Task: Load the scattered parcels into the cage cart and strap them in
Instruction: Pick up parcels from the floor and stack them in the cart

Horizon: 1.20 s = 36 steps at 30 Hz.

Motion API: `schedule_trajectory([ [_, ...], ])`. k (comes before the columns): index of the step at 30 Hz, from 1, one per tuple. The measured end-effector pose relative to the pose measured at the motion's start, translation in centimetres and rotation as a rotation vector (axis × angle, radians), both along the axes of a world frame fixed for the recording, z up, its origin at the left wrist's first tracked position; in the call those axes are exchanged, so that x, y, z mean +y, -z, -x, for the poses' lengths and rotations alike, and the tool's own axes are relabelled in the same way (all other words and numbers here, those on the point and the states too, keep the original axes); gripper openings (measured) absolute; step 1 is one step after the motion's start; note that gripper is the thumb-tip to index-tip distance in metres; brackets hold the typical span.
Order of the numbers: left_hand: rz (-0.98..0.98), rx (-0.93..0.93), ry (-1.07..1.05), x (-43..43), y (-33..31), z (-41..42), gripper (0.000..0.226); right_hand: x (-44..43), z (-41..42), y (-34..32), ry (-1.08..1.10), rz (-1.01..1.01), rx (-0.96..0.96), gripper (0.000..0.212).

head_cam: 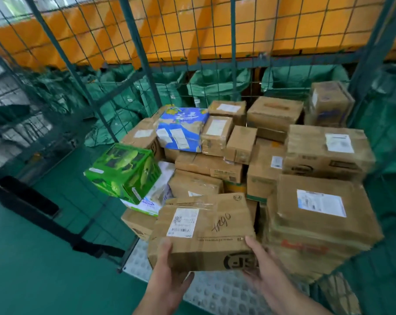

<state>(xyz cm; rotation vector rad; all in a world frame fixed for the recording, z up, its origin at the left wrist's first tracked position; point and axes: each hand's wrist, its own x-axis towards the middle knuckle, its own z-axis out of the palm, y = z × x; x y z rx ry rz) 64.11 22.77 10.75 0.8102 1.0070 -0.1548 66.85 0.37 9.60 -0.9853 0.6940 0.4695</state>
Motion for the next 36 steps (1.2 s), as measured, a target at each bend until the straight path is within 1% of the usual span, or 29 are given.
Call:
schedule_trajectory([
  [2,-0.027,-0.027,0.040,1.1,0.4,-3.3,0.057,0.8,-3.1,0.1,0.029,0.009,-0.001,0.048],
  [4,-0.031,-0.068,0.100,2.0,0.7,-6.6,0.067,1.6,-5.7,0.2,0.054,0.016,-0.025,0.043],
  [5,-0.042,-0.089,0.131,2.5,1.0,-8.6,0.067,2.1,-6.9,0.5,0.075,0.022,-0.046,0.042],
  [7,-0.065,-0.128,0.187,3.5,1.7,-12.9,0.065,3.2,-9.8,1.0,0.142,0.054,-0.064,0.047],
  [8,-0.071,-0.142,0.203,3.6,1.8,-14.4,0.069,3.4,-10.6,1.0,0.169,0.055,-0.067,0.049],
  [10,-0.058,-0.162,0.252,4.1,1.8,-18.1,0.081,4.0,-13.0,0.8,0.243,0.047,-0.056,0.040],
  [12,-0.043,-0.196,0.313,4.6,1.6,-21.4,0.087,4.5,-15.4,0.3,0.302,0.027,-0.028,0.033],
  [14,-0.026,-0.227,0.358,5.0,1.6,-24.6,0.083,4.9,-17.6,-0.5,0.333,0.021,-0.009,0.040],
  [18,-0.001,-0.219,0.444,5.3,1.5,-30.1,0.068,4.4,-19.9,-1.4,0.260,0.097,-0.070,0.077],
  [19,-0.007,-0.209,0.467,4.9,1.6,-31.4,0.065,4.0,-19.9,-1.6,0.241,0.100,-0.088,0.081],
  [22,-0.027,-0.214,0.485,3.0,1.1,-33.4,0.054,2.8,-19.9,-1.8,0.241,0.125,-0.090,0.077],
  [25,-0.027,-0.250,0.499,-0.4,0.8,-34.4,0.046,0.2,-20.4,-2.3,0.276,0.136,-0.069,0.086],
  [27,-0.012,-0.244,0.476,-2.0,0.5,-34.6,0.046,-1.6,-21.4,-2.7,0.306,0.125,-0.070,0.084],
  [29,-0.014,-0.238,0.467,-3.9,-0.2,-34.9,0.048,-3.6,-22.4,-3.2,0.319,0.113,-0.116,0.078],
  [31,-0.010,-0.211,0.422,-5.3,-0.6,-35.6,0.046,-5.2,-24.0,-3.4,0.288,0.083,-0.180,0.073],
  [33,-0.005,-0.197,0.371,-6.5,-1.2,-36.5,0.040,-6.3,-25.8,-3.8,0.227,0.067,-0.212,0.062],
  [35,-0.011,-0.205,0.330,-7.7,-1.4,-37.8,0.051,-7.0,-27.7,-4.0,0.154,0.105,-0.188,0.051],
  [36,-0.020,-0.203,0.316,-8.2,-1.7,-38.3,0.059,-7.2,-28.7,-4.0,0.133,0.137,-0.168,0.051],
])
